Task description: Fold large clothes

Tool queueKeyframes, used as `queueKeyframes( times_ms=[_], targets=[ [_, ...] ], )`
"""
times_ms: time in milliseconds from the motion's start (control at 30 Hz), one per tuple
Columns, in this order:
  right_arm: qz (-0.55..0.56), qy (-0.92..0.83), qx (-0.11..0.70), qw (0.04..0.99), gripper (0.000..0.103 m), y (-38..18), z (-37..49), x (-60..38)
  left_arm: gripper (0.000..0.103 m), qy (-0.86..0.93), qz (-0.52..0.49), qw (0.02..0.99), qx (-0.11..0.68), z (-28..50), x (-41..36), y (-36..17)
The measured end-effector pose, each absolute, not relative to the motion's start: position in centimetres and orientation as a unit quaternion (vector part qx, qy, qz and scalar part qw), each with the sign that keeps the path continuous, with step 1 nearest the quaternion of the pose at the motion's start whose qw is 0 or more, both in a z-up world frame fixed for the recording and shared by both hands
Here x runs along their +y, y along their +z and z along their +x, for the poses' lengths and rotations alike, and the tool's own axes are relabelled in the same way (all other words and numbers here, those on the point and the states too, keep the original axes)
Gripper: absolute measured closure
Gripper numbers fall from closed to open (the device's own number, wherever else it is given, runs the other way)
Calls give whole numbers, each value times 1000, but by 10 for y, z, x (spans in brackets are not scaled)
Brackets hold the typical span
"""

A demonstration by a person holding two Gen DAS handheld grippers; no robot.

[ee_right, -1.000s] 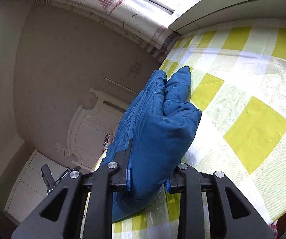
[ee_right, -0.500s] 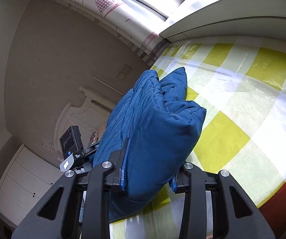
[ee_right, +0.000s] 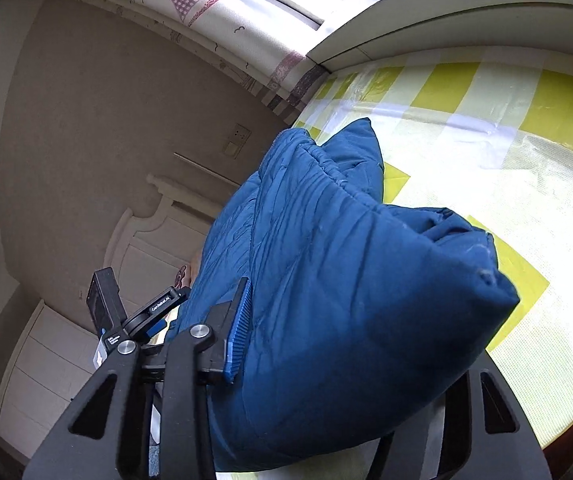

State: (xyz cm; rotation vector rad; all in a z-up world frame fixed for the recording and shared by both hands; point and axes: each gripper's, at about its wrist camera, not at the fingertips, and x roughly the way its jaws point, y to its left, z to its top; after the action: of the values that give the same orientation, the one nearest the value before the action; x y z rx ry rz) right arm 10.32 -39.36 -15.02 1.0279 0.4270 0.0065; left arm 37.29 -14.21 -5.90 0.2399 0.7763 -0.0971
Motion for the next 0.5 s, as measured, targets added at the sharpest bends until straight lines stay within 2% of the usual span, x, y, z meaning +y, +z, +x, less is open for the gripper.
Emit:
queueKeyframes(
  times_ms=[133,233,333,400,500],
  targets=[
    [481,3,182,858,54,-140,101,-392,2,-63,141,924,350,312,-130,-46],
    [451,-3,170,876,55,-120,101,-384,2,-56,191,911,361,274,-125,-84],
    [394,-18,160,905,55,-88,106,-365,3,-85,169,929,319,242,-112,-95],
    [346,-32,154,925,55,-64,111,-348,3,-136,135,921,340,239,-95,-88],
    [247,-45,140,958,55,-27,123,-311,3,-249,0,889,384,248,-46,-70]
  ],
)
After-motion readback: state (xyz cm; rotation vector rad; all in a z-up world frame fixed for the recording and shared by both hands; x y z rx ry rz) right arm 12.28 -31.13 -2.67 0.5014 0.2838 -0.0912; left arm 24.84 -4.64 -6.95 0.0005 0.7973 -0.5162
